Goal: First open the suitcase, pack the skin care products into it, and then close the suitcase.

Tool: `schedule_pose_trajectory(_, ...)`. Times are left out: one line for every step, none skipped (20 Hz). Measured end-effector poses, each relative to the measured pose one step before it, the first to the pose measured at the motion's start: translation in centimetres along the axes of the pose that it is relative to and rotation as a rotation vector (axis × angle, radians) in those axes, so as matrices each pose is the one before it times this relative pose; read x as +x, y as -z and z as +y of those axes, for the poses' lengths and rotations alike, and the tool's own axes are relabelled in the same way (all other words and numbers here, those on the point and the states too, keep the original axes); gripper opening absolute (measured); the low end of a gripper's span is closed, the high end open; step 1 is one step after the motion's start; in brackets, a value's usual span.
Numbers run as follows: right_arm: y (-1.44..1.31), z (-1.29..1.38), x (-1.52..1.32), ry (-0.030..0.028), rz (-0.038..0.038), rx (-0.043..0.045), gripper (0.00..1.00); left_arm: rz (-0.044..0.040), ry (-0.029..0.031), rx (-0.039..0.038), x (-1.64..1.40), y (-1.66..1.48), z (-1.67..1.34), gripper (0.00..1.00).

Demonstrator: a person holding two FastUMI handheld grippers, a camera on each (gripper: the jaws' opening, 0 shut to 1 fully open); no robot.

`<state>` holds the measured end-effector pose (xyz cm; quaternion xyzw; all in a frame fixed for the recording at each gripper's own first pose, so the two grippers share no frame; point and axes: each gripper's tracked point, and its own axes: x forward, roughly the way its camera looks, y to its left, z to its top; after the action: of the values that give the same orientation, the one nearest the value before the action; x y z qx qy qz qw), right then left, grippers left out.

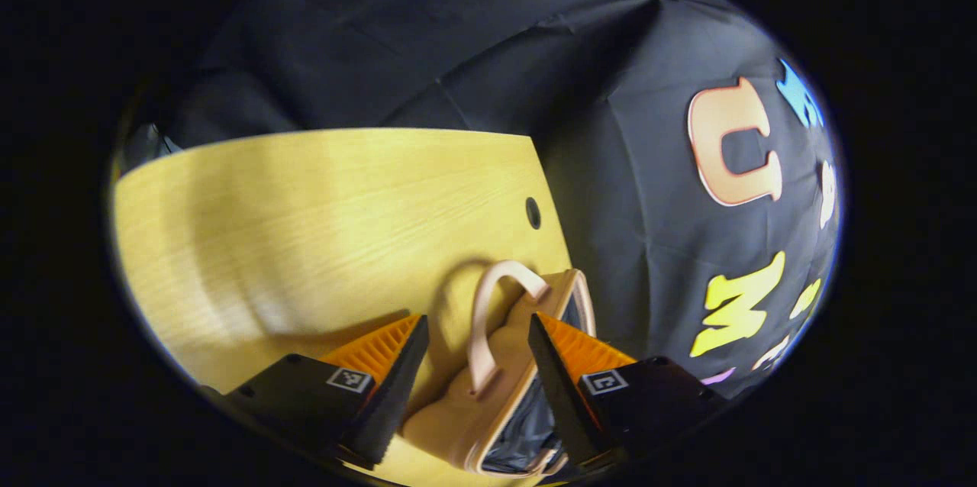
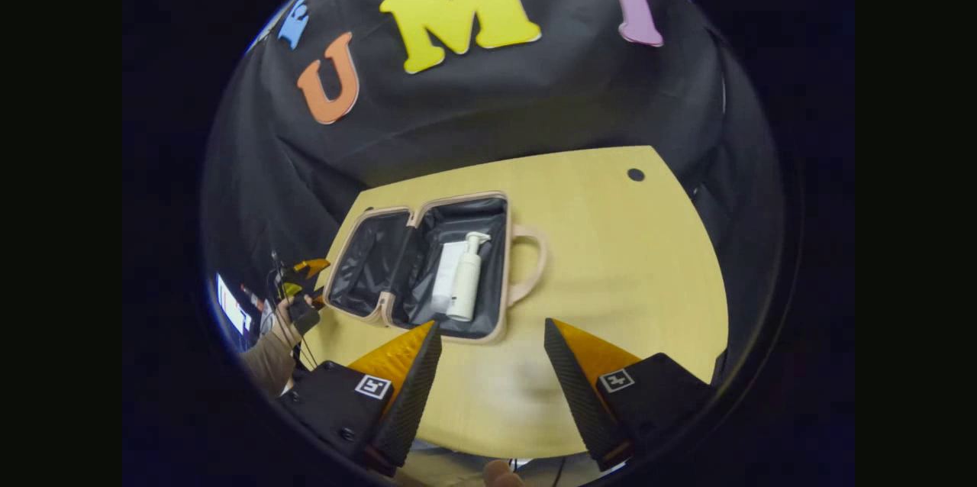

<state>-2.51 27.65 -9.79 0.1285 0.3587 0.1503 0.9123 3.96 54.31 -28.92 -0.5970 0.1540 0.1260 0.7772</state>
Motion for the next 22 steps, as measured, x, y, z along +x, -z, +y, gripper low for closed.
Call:
schedule_pose_trajectory(0.132,-0.836,-0.514,0.01256,-0.00362,0.02405,0.8,0.01069,0.00627,-0.00819,0.406,0.349,0.194,0.79)
schedule_pose_trajectory(-0.054,-0.506,-0.258,0.00334,-0.00372,0.0203,0.8,-0.00528,-0.00554,-0.00395,0.178,0.046,0.313,0.53)
schedule_pose_trajectory(-0.525,-1.105,-0.163,0.00369,-0.01163,0.01354,0.75,-0.00856,-0.01377,-0.01301,0.344,-0.054,0.216,0.35)
schedule_pose_trajectory(-0.301,-0.636,-0.373,0.00579,-0.01473,0.00488,0.75,0.00289,-0.01217,-0.02667,0.203,-0.109,0.238,0.16)
schedule_pose_trajectory(-0.024,-0.611,-0.506,0.01224,-0.01632,-0.00117,0.8,-0.00322,-0.0052,-0.02972,0.151,-0.087,-0.125,0.14)
schedule_pose_trajectory(-0.128,-0.524,-0.431,0.01511,-0.01348,-0.00549,0.8,0.00377,-0.0108,-0.01602,-0.179,0.182,-0.038,0.13)
schedule_pose_trajectory(-0.021,-0.415,-0.656,0.00975,-0.0188,-0.00564,0.8,0.00884,-0.00313,-0.00611,-0.125,0.14,-0.012,0.13)
schedule_pose_trajectory(-0.218,-0.527,-0.581,0.01596,-0.02047,-0.00274,0.74,0.00005,-0.00274,0.01532,-0.345,-0.04,-0.098,0.12)
schedule_pose_trajectory(-0.145,-0.561,-0.71,0.01336,-0.02207,-0.00689,0.74,-0.00239,-0.00947,0.02408,-0.187,0.065,-0.169,0.11)
schedule_pose_trajectory(-0.491,-0.678,-0.707,0.01838,-0.0265,-0.01009,0.8,-0.00247,-0.01349,0.03372,-0.336,0.138,-0.206,0.09)
schedule_pose_trajectory(-0.59,-0.791,-0.66,0.02034,-0.03331,-0.01091,0.8,-0.00991,-0.01015,0.04224,-0.411,0.103,-0.442,0.08)
schedule_pose_trajectory(-0.961,-0.734,-0.62,0.01753,-0.03864,-0.01259,0.8,-0.01983,-0.00429,0.04194,-0.338,-0.214,-0.594,0.05)
schedule_pose_trajectory(-0.884,-0.688,-0.428,0.01413,-0.03614,-0.01276,0.8,-0.02734,-0.00021,0.03801,-0.576,-0.414,-0.832,0.05)
schedule_pose_trajectory(-0.689,-0.42,-0.371,0.0025,-0.02742,-0.01124,0.8,-0.02858,-0.001,0.03426,-0.605,-0.397,-0.99,0.04)
schedule_pose_trajectory(-0.454,-0.365,-0.305,-0.00387,-0.01492,-0.00657,0.8,-0.02536,-0.00152,0.03392,-0.512,-0.401,-1.002,0.03)
schedule_pose_trajectory(0.437,0.179,-0.603,-0.0068,-0.01009,-0.00048,0.8,-0.01258,-0.0015,0.03987,-0.515,-0.241,-1.259,0.03)
schedule_pose_trajectory(-0.333,-0.386,-0.203,-0.00407,-0.01468,0.00246,0.8,-0.01498,-0.01625,0.05427,-0.672,-0.443,-0.908,0.03)
schedule_pose_trajectory(-0.511,-0.568,-0.237,-0.00062,-0.01746,0.00141,0.8,-0.00951,-0.01712,0.05848,-0.555,-0.35,-0.819,0.03)
schedule_pose_trajectory(-0.6,-0.511,-0.268,-0.00022,-0.01931,0.00067,0.8,-0.01752,-0.00906,0.05701,-0.67,-0.23,-1.308,0.03)
schedule_pose_trajectory(-0.461,-0.571,-0.292,0.00615,-0.0198,0.00047,0.8,-0.02553,-0.00337,0.05779,-0.444,-0.584,-1.362,0.03)
schedule_pose_trajectory(-0.225,-0.716,-0.285,0.01101,-0.01184,-0.00167,0.8,-0.02412,-0.00413,0.05828,-0.556,-0.684,-1.22,0.03)
schedule_pose_trajectory(0.03,-0.556,-0.404,0.00744,-0.01312,0.00036,0.8,-0.0218,-0.00557,0.05812,-0.497,-0.382,-1.436,0.03)
